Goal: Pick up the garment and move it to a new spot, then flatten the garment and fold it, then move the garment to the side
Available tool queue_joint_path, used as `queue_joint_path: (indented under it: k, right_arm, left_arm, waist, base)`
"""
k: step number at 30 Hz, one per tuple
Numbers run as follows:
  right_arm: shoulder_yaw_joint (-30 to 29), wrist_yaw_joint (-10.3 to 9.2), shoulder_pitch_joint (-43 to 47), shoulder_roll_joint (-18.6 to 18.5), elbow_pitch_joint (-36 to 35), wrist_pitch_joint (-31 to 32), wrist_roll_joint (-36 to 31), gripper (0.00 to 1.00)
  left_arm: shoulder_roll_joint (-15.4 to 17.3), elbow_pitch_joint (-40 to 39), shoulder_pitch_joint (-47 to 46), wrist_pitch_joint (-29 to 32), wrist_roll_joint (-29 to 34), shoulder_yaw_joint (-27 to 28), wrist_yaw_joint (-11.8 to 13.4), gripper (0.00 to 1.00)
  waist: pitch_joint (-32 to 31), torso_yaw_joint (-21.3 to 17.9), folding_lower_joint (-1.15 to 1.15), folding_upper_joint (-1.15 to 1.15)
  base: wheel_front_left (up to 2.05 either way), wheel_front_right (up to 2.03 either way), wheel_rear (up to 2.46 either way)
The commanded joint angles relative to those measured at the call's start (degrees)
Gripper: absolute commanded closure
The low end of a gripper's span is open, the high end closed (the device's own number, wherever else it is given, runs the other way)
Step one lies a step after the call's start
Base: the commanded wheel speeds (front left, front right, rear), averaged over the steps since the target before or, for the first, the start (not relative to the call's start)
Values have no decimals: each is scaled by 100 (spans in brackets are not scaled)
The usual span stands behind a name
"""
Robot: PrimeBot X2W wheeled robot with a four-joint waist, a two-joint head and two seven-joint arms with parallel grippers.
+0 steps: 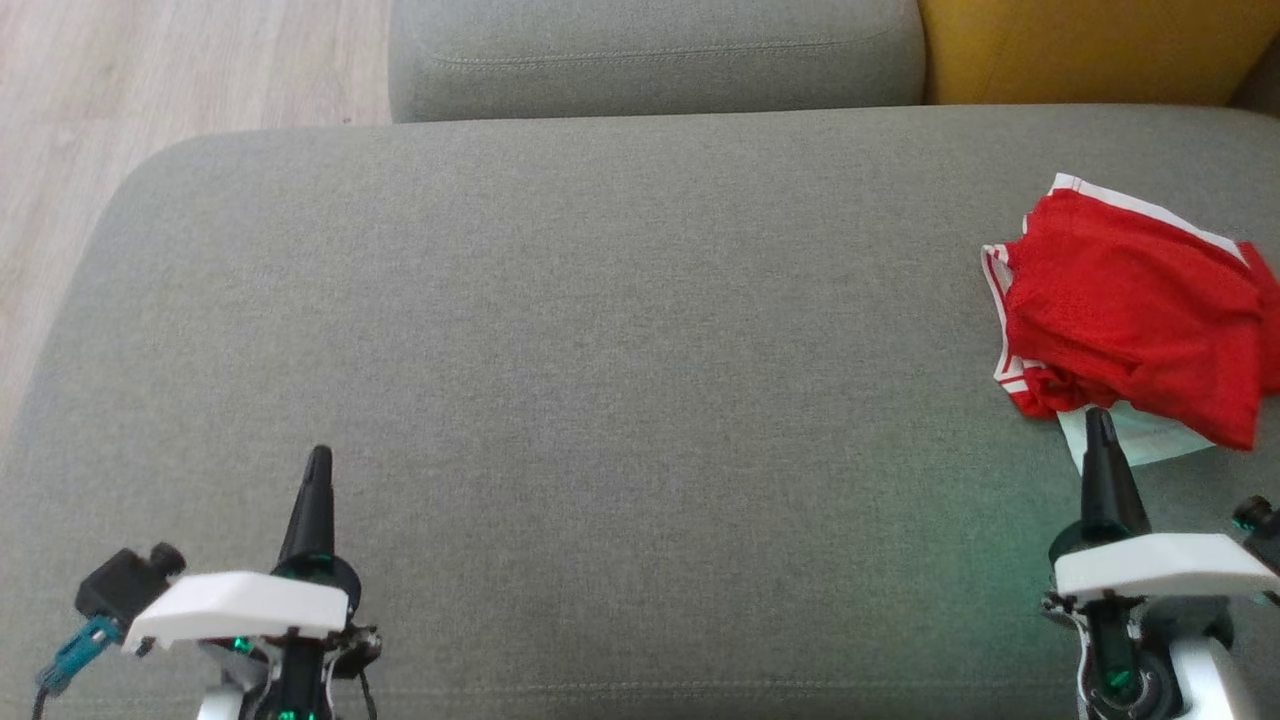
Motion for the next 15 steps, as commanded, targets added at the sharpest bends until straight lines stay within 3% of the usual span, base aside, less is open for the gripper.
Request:
queue_joint_path:
  k: [1, 15]
  right_arm:
    - [27, -3, -278, -21, -196, 71, 272, 100]
    - [-40, -3, -289, -20, -192, 304, 1366, 100]
  left_arm:
    - [96, -163, -330, 65, -190, 162, -53, 100]
    - [104, -127, -370, 300, -943, 328, -73, 100]
  waist:
    - [-4, -6, 0, 0]
    - [-28, -44, 0, 0]
  base:
    - [0, 0, 0]
    - [0, 0, 0]
